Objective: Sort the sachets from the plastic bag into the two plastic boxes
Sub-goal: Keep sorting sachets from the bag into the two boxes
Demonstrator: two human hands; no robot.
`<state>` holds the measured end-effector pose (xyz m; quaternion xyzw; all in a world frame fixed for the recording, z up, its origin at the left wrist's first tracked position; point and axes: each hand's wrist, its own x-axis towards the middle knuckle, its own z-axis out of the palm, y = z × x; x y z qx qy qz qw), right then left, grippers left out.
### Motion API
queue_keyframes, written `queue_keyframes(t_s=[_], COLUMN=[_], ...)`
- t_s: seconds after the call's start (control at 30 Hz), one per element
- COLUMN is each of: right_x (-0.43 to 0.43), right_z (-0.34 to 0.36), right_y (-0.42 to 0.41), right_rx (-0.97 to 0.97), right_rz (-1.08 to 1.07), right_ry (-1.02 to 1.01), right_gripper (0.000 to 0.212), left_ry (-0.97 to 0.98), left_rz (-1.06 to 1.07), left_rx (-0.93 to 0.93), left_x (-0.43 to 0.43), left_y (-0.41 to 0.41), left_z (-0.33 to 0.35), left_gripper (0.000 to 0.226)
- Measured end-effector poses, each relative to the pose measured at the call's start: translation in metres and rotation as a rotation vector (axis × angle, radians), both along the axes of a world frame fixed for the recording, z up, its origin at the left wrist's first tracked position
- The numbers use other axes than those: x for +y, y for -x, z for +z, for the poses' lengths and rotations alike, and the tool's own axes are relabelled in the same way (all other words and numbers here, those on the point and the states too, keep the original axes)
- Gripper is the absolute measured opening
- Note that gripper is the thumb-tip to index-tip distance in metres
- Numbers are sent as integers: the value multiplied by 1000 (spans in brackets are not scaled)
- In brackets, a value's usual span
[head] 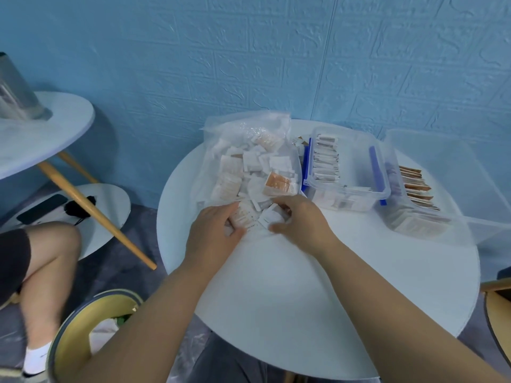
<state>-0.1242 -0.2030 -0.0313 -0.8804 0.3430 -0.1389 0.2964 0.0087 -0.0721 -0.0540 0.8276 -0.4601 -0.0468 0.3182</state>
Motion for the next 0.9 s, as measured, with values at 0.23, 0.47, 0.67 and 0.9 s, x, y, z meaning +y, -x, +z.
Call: queue_keyframes(t_s=[0.23, 0.47, 0.67, 0.9], right_x=[-2, -5, 9, 9], right_z=[1, 1, 5, -12], right_y=[7, 21, 9, -4], right_rx=[-168, -324, -250, -21], right_rz=[-48, -28, 65, 200], right_ry=[-193, -386, -205, 325], right_gripper=[34, 19, 21, 45], left_ry=[176, 205, 243, 329], left_rz=[51, 86, 123, 96], left_rx=[253, 266, 181, 72], left_x=[-2, -6, -9, -17], left_y=[7, 10, 9, 3], left_z=[10, 16, 22, 43], left_gripper=[47, 19, 20, 21])
